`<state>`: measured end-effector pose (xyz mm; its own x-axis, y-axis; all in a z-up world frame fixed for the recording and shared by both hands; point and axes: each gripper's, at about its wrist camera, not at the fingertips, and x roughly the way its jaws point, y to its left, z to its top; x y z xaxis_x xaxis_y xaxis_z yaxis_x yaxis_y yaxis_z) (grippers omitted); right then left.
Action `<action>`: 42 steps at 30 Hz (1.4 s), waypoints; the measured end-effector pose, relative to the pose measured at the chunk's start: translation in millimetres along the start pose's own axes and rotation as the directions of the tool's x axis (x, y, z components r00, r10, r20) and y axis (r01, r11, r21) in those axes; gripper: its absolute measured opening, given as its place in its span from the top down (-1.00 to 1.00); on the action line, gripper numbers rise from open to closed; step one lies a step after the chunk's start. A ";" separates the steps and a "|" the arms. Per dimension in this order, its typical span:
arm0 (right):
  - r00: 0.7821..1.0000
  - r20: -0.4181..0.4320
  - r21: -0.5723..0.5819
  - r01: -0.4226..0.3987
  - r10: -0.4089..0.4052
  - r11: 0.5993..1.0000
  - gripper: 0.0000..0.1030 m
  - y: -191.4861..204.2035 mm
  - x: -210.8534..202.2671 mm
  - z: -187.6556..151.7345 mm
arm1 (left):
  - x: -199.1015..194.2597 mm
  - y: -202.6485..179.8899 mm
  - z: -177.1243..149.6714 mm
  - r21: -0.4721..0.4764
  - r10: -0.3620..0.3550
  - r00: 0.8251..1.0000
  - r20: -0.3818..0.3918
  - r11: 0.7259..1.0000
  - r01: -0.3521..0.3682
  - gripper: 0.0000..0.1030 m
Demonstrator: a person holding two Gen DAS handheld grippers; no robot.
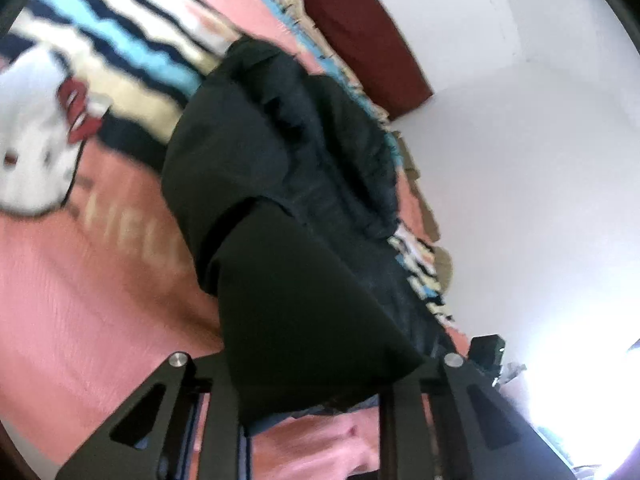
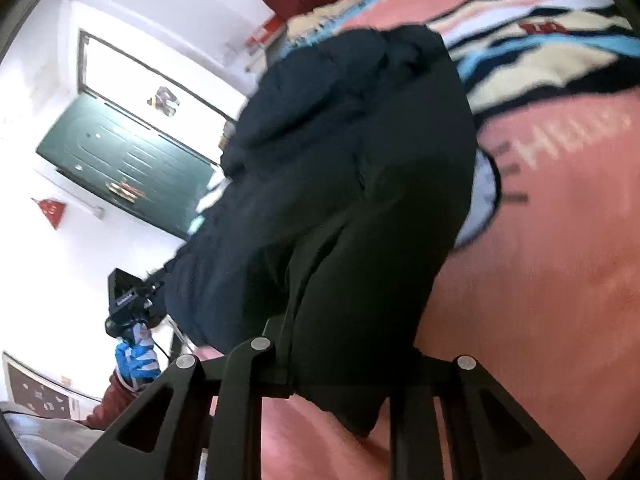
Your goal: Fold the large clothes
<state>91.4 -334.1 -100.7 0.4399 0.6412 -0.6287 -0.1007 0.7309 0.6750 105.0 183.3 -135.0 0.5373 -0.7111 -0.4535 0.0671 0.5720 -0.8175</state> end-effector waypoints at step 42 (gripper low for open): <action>0.962 0.239 0.401 0.025 -0.131 0.916 0.42 -86.4 152.7 336.6 | 263.8 10.1 346.3 -0.148 0.059 0.997 0.040 0.988 -0.052 0.52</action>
<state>467.7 -378.0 -125.0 0.6496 0.4654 -0.6012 0.2769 0.5916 0.7572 538.5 143.0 -139.9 0.5738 -0.6592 -0.4860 -0.0858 0.5417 -0.8362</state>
